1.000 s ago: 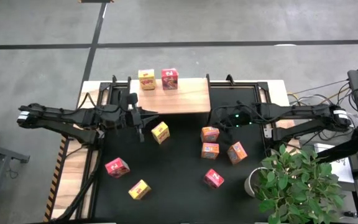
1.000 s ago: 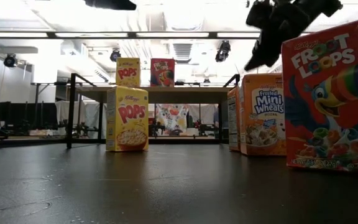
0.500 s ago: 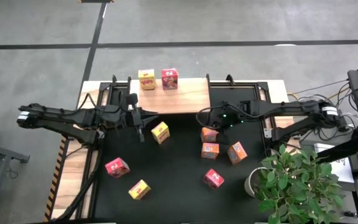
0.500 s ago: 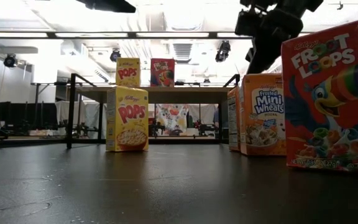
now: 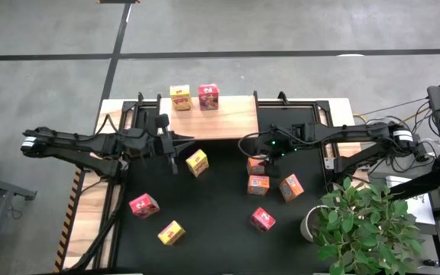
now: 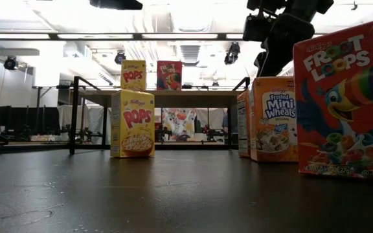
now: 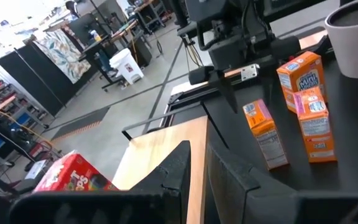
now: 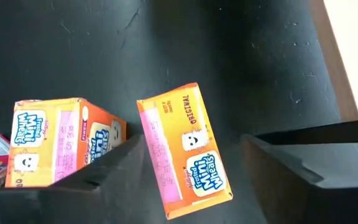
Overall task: Stack cereal on shelf
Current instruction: Put the top orange cereal box on the shelf
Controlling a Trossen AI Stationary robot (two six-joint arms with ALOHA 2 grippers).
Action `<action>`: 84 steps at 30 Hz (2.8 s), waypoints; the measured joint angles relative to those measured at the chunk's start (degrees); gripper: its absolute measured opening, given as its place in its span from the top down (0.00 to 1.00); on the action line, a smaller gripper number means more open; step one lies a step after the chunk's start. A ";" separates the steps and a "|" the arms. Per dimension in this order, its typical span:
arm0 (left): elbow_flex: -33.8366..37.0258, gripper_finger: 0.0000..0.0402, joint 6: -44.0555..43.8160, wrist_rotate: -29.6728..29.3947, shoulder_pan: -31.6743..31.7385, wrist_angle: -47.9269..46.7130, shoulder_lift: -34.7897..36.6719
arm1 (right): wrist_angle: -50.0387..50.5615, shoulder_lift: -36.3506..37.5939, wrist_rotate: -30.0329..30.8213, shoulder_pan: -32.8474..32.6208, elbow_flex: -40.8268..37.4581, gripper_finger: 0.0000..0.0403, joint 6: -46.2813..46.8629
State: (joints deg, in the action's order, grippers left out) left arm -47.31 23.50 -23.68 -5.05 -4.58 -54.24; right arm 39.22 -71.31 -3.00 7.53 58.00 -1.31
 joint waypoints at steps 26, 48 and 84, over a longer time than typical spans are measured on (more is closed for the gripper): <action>0.00 0.90 1.90 0.02 0.01 2.23 0.00 | 2.45 -3.62 -0.12 0.00 -1.01 0.58 -1.60; 0.00 0.90 1.48 0.04 0.01 3.55 0.00 | -3.14 1.86 8.00 0.00 14.07 0.61 -2.66; 0.00 0.90 1.67 0.02 0.01 5.51 0.09 | -6.27 -6.58 13.54 9.77 17.68 0.48 -1.58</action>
State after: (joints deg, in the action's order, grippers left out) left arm -47.31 25.17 -23.66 -5.04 0.93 -54.15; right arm 32.95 -77.89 10.55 17.30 75.68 -2.89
